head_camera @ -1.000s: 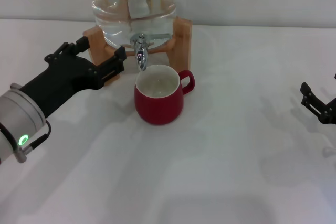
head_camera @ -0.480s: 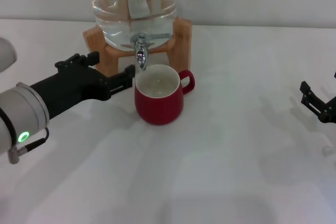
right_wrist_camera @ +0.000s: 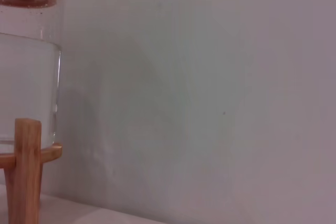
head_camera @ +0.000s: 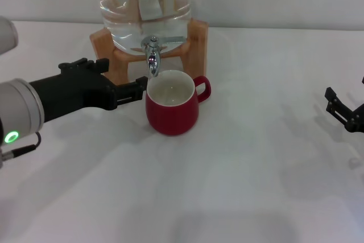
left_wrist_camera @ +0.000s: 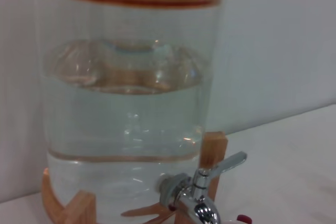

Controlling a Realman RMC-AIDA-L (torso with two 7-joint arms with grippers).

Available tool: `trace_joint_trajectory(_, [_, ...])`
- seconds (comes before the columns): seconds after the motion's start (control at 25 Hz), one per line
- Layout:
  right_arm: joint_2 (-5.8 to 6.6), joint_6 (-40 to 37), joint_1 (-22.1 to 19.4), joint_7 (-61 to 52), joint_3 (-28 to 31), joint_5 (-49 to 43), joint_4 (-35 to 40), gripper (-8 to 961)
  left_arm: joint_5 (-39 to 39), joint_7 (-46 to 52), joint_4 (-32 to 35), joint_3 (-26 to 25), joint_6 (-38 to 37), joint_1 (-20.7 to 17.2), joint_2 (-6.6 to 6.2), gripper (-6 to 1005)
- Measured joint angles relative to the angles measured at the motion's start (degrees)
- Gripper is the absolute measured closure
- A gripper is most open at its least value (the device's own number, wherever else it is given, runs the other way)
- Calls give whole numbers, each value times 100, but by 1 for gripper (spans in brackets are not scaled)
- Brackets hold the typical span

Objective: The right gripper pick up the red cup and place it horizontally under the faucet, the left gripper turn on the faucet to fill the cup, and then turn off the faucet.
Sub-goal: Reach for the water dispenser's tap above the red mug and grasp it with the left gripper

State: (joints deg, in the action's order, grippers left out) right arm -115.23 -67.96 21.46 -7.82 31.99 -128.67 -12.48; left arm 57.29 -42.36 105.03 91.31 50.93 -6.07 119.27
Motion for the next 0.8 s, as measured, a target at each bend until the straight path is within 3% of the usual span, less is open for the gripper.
trace_joint_trajectory(0.32, [1, 2, 27, 0, 29, 0, 0, 88, -449, 342, 185, -408, 828, 504, -8, 108])
trace_joint_trajectory(0.8, [1, 2, 85, 0, 63, 0, 0, 86, -1118, 795, 473, -599, 1965, 1234, -12, 107])
